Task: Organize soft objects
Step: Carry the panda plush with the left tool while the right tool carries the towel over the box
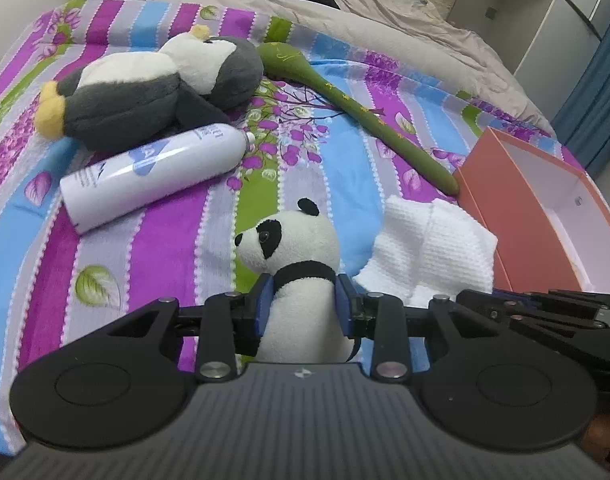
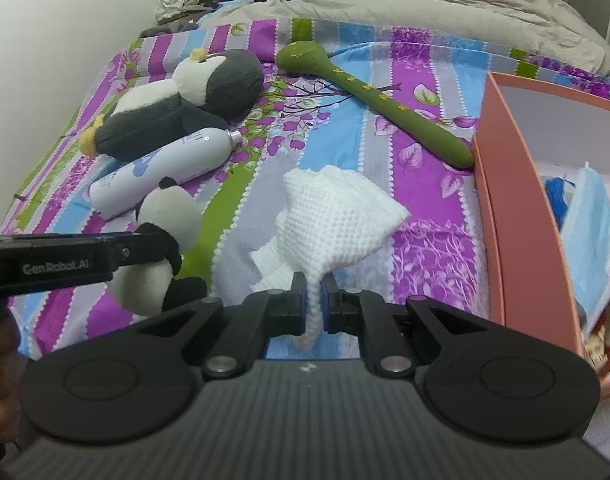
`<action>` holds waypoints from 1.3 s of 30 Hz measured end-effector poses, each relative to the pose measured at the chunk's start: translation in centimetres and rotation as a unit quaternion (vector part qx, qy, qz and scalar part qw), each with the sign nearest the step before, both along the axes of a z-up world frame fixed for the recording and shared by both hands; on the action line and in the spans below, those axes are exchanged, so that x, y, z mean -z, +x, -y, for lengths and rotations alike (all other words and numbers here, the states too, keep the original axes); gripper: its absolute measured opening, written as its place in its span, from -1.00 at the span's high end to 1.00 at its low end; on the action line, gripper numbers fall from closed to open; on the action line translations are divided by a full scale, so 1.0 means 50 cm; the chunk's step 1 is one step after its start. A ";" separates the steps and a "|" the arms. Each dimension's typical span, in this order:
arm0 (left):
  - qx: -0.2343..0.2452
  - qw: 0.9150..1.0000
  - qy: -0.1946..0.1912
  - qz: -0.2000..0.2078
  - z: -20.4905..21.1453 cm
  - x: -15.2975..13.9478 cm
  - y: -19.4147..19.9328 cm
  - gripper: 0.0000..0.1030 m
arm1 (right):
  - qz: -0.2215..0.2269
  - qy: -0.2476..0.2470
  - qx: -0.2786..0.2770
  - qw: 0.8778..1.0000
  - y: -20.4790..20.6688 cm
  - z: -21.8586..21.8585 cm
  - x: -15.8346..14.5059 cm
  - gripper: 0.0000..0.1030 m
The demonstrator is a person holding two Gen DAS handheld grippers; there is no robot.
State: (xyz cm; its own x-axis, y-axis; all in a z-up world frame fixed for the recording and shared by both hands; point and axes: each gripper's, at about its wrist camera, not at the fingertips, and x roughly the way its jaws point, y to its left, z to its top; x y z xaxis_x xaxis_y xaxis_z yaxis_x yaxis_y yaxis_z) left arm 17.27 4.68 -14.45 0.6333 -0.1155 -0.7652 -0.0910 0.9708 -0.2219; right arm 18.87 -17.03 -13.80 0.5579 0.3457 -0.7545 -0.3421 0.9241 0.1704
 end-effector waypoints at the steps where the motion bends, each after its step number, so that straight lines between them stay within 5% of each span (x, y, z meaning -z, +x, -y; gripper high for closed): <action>1: -0.001 1.000 -0.004 -0.001 0.000 0.000 -0.006 0.26 | 0.001 0.000 0.002 1.000 -0.009 0.003 -0.003 0.78; 13: 0.010 1.000 -0.005 0.015 0.050 -0.047 -0.073 0.26 | 0.023 0.005 0.004 1.000 -0.096 0.038 -0.041 0.78; 39: 0.065 0.995 0.013 0.069 0.177 -0.184 -0.088 0.25 | 0.103 0.024 0.039 0.994 -0.171 0.143 -0.170 0.78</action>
